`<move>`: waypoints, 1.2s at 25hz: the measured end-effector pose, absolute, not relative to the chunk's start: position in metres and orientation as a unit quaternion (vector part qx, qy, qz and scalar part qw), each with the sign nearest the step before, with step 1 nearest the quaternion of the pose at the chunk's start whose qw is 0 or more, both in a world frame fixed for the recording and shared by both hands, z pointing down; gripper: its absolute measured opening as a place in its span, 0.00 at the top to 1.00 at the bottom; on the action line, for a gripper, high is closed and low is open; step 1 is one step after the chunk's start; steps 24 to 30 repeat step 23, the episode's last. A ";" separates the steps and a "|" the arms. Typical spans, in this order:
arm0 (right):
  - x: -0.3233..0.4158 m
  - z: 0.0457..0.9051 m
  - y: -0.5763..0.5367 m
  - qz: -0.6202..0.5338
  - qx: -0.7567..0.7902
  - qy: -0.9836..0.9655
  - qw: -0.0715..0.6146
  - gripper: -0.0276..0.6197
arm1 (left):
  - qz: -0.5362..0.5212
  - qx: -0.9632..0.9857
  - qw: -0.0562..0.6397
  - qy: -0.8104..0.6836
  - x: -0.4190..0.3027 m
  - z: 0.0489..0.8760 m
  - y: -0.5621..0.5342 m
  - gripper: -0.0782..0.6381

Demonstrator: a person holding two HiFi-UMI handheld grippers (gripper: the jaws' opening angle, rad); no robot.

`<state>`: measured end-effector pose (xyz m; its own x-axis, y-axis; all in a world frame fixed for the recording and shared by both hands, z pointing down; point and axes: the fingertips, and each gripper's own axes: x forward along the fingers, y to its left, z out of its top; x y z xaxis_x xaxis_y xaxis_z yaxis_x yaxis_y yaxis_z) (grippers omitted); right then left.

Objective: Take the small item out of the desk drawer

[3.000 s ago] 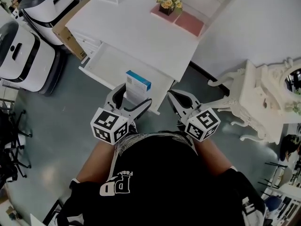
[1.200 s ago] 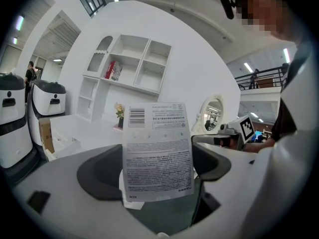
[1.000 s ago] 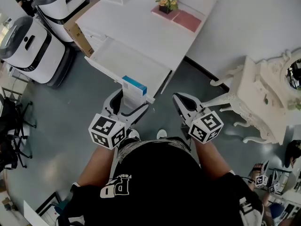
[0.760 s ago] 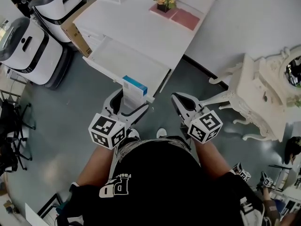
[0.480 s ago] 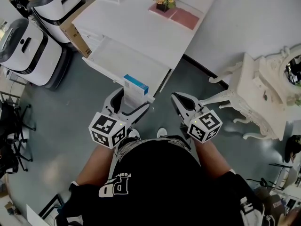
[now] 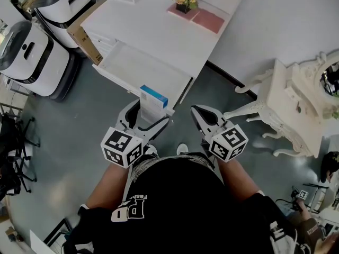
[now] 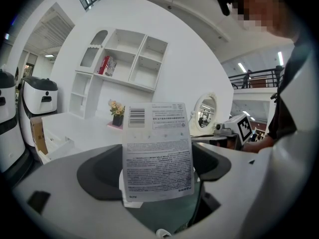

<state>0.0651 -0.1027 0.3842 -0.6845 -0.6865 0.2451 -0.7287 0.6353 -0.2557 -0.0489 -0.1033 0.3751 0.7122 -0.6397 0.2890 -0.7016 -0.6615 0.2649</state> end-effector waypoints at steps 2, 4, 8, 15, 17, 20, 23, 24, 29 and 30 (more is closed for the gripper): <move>0.065 0.384 -0.103 0.168 0.391 -0.902 0.063 0.95 | 0.085 0.907 0.181 -0.370 -0.049 0.375 -0.103 0.30; 0.064 0.384 -0.103 0.167 0.390 -0.903 0.064 0.95 | 0.084 0.907 0.181 -0.371 -0.049 0.375 -0.103 0.30; 0.061 0.383 -0.102 0.164 0.388 -0.905 0.066 0.95 | 0.082 0.906 0.181 -0.374 -0.052 0.375 -0.104 0.30; 0.064 0.382 -0.103 0.159 0.393 -0.903 0.066 0.95 | 0.080 0.905 0.183 -0.375 -0.049 0.375 -0.104 0.30; 0.064 0.382 -0.102 0.158 0.393 -0.903 0.066 0.95 | 0.080 0.905 0.183 -0.376 -0.050 0.375 -0.104 0.30; 0.065 0.383 -0.101 0.157 0.393 -0.904 0.066 0.95 | 0.080 0.905 0.182 -0.377 -0.050 0.375 -0.103 0.30; 0.066 0.384 -0.101 0.156 0.393 -0.904 0.066 0.95 | 0.080 0.904 0.181 -0.378 -0.049 0.376 -0.103 0.30; 0.066 0.384 -0.101 0.156 0.393 -0.904 0.066 0.95 | 0.080 0.904 0.181 -0.378 -0.049 0.376 -0.103 0.30; 0.066 0.384 -0.101 0.156 0.393 -0.904 0.066 0.95 | 0.080 0.904 0.181 -0.378 -0.049 0.376 -0.103 0.30; 0.066 0.384 -0.101 0.156 0.393 -0.904 0.066 0.95 | 0.080 0.904 0.181 -0.378 -0.049 0.376 -0.103 0.30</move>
